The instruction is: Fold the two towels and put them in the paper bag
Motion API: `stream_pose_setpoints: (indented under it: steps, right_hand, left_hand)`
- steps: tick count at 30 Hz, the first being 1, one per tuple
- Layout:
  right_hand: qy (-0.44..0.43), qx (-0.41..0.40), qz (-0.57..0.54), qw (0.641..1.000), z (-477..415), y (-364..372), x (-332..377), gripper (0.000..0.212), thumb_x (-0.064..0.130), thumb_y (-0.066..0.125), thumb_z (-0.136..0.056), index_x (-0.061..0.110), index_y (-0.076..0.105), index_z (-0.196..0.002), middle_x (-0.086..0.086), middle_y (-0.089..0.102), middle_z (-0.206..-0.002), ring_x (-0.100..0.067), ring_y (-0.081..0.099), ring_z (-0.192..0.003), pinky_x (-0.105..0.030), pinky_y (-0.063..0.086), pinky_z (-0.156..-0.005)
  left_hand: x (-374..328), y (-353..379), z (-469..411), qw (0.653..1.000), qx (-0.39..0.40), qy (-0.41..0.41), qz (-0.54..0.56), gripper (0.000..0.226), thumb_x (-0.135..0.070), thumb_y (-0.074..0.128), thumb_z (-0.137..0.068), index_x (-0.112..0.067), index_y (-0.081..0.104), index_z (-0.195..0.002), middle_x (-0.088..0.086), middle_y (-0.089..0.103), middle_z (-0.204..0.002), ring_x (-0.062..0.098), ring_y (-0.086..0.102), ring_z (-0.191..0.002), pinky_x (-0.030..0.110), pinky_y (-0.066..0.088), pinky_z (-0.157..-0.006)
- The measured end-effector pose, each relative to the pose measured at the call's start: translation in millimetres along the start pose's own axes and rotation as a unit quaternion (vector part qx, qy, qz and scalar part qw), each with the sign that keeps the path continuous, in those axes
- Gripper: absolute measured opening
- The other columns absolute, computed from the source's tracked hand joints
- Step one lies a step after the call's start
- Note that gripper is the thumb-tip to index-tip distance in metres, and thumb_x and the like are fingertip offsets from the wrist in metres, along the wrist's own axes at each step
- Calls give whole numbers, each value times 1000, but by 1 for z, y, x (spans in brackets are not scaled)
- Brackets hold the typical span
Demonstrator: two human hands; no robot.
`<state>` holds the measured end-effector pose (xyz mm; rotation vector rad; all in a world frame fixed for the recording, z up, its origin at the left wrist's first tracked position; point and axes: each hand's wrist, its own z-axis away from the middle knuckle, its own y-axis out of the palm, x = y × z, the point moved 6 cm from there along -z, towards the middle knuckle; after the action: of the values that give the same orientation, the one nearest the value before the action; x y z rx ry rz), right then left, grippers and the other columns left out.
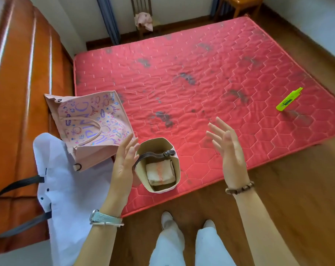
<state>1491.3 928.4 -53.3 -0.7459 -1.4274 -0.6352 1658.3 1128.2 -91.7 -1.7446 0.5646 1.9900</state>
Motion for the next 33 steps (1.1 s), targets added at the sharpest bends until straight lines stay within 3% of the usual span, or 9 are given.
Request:
stream_pose_setpoints:
  steps: [3, 8, 13, 21, 23, 27, 33]
  right_hand:
    - [6, -34, -11, 999, 11, -28, 6, 78, 85, 36, -77, 35, 49, -136, 9, 60, -133, -8, 60, -120, -31, 43, -104]
    - [8, -96, -24, 995, 31, -89, 14, 70, 74, 33, -87, 30, 48, -138, 14, 66, -124, -7, 60, -119, -39, 39, -110]
    - [9, -137, -40, 990, 60, -157, 18, 80, 88, 39, -70, 40, 51, -133, 7, 60, -134, -9, 58, -123, -41, 37, -112]
    - [-18, -218, -37, 975, 124, -302, 38, 89, 88, 39, -71, 33, 45, -140, 5, 56, -139, -12, 55, -127, -44, 36, -114]
    - [-23, -248, -26, 968, 142, -340, 45, 82, 83, 39, -77, 33, 45, -141, 7, 56, -139, -11, 55, -127, -42, 37, -113]
    - [-26, -307, 4, 951, 175, -409, 58, 48, 52, 39, -96, 34, 45, -139, 12, 55, -138, -6, 55, -125, -38, 40, -112]
    - [-39, -387, 22, 921, 219, -485, 66, 40, 42, 34, -103, 32, 46, -141, 15, 56, -137, -2, 56, -124, -28, 41, -108]
  left_hand:
    - [-6, 17, -1, 1000, 19, 3, 2, 55, -60, 50, -84, -39, 52, -134, -5, 58, -141, 8, 57, -128, 36, 43, -110]
    - [-21, 64, 3, 998, 64, 16, 0, 54, -56, 47, -88, -36, 51, -137, -4, 58, -141, 9, 55, -130, 43, 40, -114]
    - [-37, 132, 26, 992, 124, 40, -7, 51, -54, 47, -90, -37, 51, -137, -4, 58, -141, 14, 53, -133, 48, 38, -115]
    - [-61, 273, 88, 976, 202, 80, 10, 55, -56, 46, -90, -32, 50, -139, -3, 55, -145, 14, 55, -132, 47, 39, -114]
    - [-66, 311, 106, 970, 225, 85, 23, 55, -60, 49, -89, -34, 52, -138, -3, 55, -145, 14, 54, -133, 47, 39, -114]
    - [-76, 382, 139, 958, 269, 91, 39, 50, -56, 46, -90, -35, 53, -135, -7, 57, -143, 12, 55, -131, 47, 39, -113]
    - [-88, 468, 165, 936, 335, 99, 45, 58, -56, 45, -90, -28, 51, -141, -3, 55, -146, 15, 52, -134, 49, 38, -115]
